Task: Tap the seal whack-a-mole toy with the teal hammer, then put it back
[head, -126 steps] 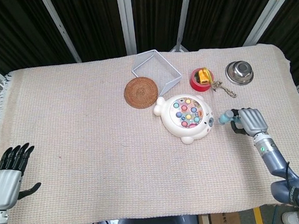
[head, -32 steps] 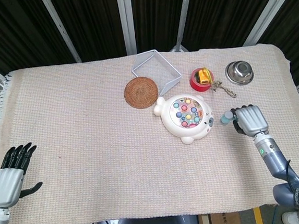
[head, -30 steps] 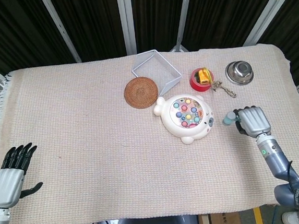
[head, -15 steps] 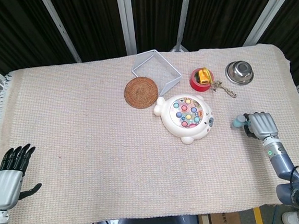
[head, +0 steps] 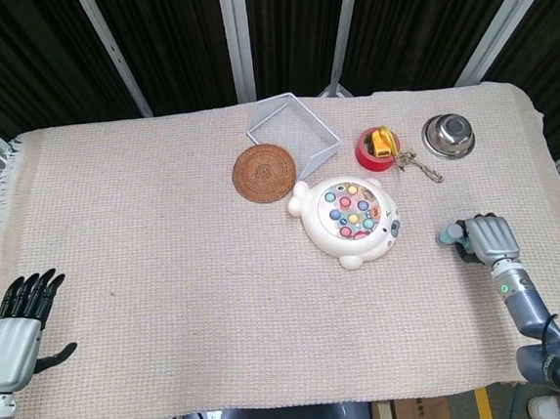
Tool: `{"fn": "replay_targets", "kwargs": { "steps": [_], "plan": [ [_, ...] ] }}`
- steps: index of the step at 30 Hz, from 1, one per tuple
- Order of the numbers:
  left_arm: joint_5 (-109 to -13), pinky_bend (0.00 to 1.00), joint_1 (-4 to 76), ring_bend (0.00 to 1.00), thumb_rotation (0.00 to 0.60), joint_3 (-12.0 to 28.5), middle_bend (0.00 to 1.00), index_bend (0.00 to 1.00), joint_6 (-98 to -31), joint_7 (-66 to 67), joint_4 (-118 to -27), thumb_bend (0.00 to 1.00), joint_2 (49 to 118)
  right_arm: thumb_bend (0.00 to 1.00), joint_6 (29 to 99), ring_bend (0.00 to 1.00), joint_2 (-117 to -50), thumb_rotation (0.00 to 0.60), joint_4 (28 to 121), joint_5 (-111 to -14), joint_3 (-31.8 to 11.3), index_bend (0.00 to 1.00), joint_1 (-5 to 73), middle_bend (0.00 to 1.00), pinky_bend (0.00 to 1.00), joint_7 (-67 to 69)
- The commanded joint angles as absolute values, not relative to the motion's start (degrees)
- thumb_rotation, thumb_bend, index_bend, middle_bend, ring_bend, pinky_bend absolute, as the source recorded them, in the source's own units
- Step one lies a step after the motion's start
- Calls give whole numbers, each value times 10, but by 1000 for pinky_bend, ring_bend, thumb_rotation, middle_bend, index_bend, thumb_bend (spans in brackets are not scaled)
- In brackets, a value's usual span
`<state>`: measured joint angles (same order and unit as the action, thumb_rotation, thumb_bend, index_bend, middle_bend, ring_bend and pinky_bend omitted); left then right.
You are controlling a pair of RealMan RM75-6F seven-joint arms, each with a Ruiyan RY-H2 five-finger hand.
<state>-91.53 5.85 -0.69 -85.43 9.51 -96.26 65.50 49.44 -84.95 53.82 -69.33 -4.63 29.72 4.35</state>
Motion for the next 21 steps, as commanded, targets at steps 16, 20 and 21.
{"fn": "replay_targets", "kwargs": {
  "steps": [16,20,21],
  "plan": [
    [-913,0,59,0,600,-5,0,0,-853,100,-966,129,655,407,448,228,-817,600,576,-674,-62,449,306,459,142,22],
    [-912,0,59,0,600,-5,0,0,-851,101,-967,129,656,408,438,215,-807,600,589,-664,-66,431,310,449,127,9],
    [-912,0,59,0,600,-5,0,0,-851,102,-967,129,656,408,436,212,-805,600,593,-662,-67,428,310,447,122,6]
  ]
}}
